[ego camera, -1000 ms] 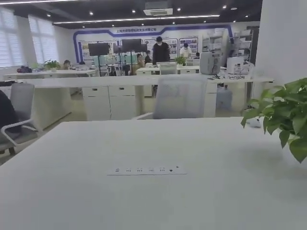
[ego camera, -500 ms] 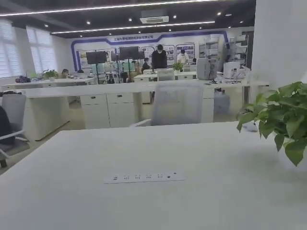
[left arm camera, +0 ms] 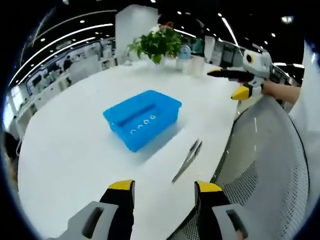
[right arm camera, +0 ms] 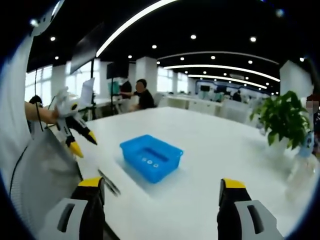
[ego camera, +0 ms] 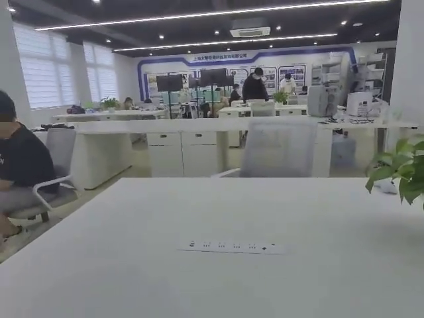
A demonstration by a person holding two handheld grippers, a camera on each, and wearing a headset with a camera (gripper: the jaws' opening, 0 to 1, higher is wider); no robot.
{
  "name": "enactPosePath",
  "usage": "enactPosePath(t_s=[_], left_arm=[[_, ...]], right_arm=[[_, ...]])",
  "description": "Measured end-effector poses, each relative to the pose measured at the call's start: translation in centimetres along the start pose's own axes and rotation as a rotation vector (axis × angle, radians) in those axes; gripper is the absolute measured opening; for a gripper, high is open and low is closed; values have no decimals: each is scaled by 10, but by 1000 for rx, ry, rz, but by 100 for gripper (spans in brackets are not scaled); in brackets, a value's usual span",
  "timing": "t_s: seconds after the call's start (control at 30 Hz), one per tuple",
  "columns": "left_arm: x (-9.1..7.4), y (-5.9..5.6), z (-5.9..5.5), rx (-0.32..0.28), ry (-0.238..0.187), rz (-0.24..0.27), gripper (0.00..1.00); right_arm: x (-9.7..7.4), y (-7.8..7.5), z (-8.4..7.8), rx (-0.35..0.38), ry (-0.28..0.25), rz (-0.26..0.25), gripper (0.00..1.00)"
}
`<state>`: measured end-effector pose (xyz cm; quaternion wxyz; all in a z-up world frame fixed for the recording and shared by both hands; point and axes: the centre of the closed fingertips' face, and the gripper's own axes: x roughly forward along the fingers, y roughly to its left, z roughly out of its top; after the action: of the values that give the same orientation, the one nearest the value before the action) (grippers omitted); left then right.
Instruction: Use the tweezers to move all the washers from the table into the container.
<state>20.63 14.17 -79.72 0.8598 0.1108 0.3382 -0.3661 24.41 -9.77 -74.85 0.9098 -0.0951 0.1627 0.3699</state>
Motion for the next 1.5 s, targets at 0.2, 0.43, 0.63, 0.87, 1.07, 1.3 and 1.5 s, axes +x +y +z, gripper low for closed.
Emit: enactPosePath(t_s=[0.2, 0.43, 0.63, 0.87, 1.07, 1.3, 1.5], left_arm=[[-29, 20, 35, -145, -358, 176, 83], [-55, 19, 73, -140, -657, 263, 99], [-67, 22, 79, -227, -776, 249, 99], [-59, 26, 74, -210, -723, 273, 99], [-54, 30, 69, -217, -692, 281, 99], [-53, 32, 67, -241, -686, 286, 99], [-50, 31, 65, -246, -666, 279, 97]], right_arm=[[-5, -1, 23, 15, -108, -28, 99], [-17, -2, 49, 48, -283, -65, 99], [-18, -9, 50, 59, -307, -95, 99], [-17, -10, 44, 23, -273, -110, 98], [-17, -15, 40, 47, -251, -122, 96], [-17, -18, 37, 74, -240, -140, 93], [-18, -20, 38, 48, -226, -177, 95]])
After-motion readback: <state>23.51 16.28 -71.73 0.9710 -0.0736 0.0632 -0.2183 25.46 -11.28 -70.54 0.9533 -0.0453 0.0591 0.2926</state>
